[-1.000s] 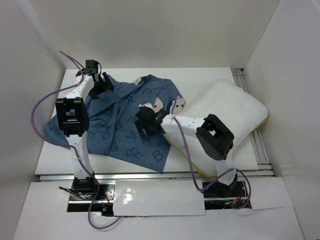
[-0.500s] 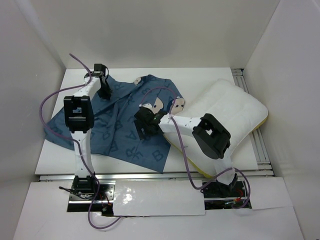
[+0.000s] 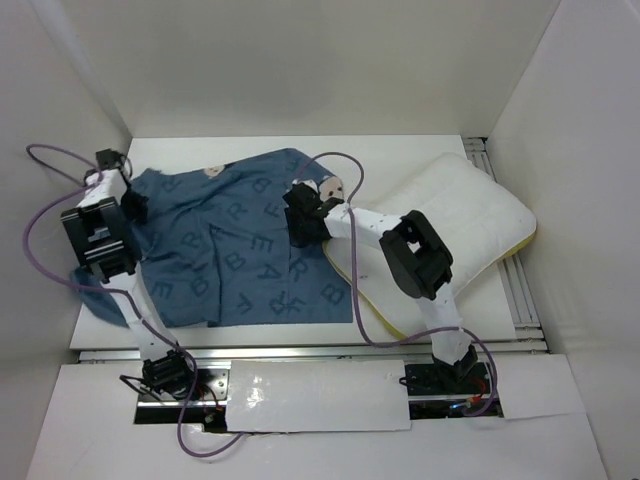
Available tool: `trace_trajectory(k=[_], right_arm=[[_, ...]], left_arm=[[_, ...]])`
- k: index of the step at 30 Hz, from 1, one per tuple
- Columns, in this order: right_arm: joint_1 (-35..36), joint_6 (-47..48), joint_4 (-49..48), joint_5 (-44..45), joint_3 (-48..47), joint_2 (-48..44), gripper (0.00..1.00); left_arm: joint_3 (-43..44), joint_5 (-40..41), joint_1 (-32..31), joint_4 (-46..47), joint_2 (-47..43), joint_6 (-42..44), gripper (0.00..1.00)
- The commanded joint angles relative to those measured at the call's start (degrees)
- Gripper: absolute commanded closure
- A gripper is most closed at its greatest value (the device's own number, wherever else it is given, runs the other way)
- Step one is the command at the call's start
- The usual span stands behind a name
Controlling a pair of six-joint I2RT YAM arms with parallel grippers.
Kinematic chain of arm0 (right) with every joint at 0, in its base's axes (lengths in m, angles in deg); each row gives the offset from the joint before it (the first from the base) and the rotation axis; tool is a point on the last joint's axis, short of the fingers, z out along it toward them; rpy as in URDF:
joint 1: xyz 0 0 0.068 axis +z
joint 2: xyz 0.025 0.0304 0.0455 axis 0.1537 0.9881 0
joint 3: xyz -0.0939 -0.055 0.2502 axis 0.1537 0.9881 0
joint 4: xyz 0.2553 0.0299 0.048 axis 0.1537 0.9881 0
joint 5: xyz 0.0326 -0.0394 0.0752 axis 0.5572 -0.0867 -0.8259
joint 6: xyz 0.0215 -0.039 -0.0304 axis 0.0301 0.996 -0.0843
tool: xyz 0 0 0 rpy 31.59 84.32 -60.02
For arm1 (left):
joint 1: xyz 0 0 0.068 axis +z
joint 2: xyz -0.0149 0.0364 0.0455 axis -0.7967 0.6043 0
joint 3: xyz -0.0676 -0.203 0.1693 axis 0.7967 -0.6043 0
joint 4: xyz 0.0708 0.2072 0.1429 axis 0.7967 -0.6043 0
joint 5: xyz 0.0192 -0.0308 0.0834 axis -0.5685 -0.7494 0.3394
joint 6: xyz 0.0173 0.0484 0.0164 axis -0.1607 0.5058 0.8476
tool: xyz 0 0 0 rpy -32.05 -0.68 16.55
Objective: Put the pillow into the pillowcase
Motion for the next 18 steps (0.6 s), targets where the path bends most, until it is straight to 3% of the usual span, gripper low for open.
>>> trace_trajectory(k=[1,4,8,14,15,18], right_arm=[[-3.9,3.1,1.3,1.4,-3.7,6.1,0.35],[-5.2,4.9,0.6,0.3,-7.8,8.1,0.35],[-5.1,8.4,0.6,-1.9,-12.0,8.7,0.33],[-2.8,12.8,0.5,-4.7,-13.7,4.2,0.23],[-1.9,12.8,1.0,-4.7,-14.3,3.4,0.21],[-0.6,13.5,1.7,-4.7,-15.1,-0.3,0.14]], left_arm=[[-7.2,6.8,3.6,-7.8,-2.5,-3.2,1.00],[-11.9,4.5,4.8,-7.1,-6.6,-4.8,1.00],[-17.2,-1.9,3.6,-1.0,-11.9,0.0,1.00],[-8.6,-8.2,-0.8,0.3,-14.0,6.3,1.00],[-6.9,-8.2,-2.8,0.3,-14.0,7.0,0.97],[0.1,-7.2,-7.9,-1.2,-14.6,9.1,0.70]])
